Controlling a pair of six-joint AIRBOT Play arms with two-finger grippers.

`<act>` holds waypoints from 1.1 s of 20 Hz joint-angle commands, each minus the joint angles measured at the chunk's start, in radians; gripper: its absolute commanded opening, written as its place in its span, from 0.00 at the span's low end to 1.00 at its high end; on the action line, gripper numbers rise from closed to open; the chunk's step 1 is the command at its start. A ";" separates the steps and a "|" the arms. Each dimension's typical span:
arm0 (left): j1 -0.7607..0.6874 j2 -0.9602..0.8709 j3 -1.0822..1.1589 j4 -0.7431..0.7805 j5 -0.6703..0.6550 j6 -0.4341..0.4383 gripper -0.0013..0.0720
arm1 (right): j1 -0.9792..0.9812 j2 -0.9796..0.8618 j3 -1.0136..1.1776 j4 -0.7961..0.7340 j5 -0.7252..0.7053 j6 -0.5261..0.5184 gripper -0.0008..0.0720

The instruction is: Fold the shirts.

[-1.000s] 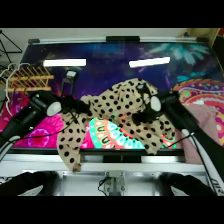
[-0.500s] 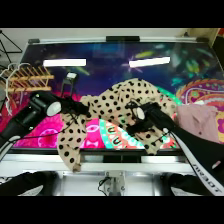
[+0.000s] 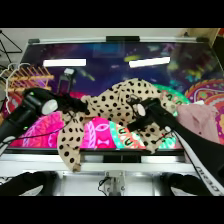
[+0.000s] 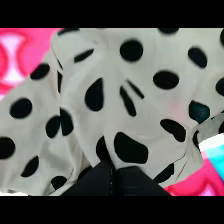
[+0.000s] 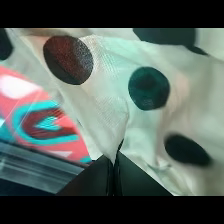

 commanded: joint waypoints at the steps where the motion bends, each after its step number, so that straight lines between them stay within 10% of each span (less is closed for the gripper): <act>1: 0.000 0.060 0.151 0.016 -0.057 0.034 0.08 | -0.011 0.162 0.176 -0.073 0.106 -0.048 0.08; 11: -0.066 0.377 0.584 -0.030 -0.057 -0.027 0.08 | -0.108 0.619 0.613 0.016 0.007 0.150 0.08; 22: -0.032 0.212 0.194 0.146 -0.217 -0.077 0.08 | -0.105 0.361 0.449 -0.013 0.176 0.224 0.08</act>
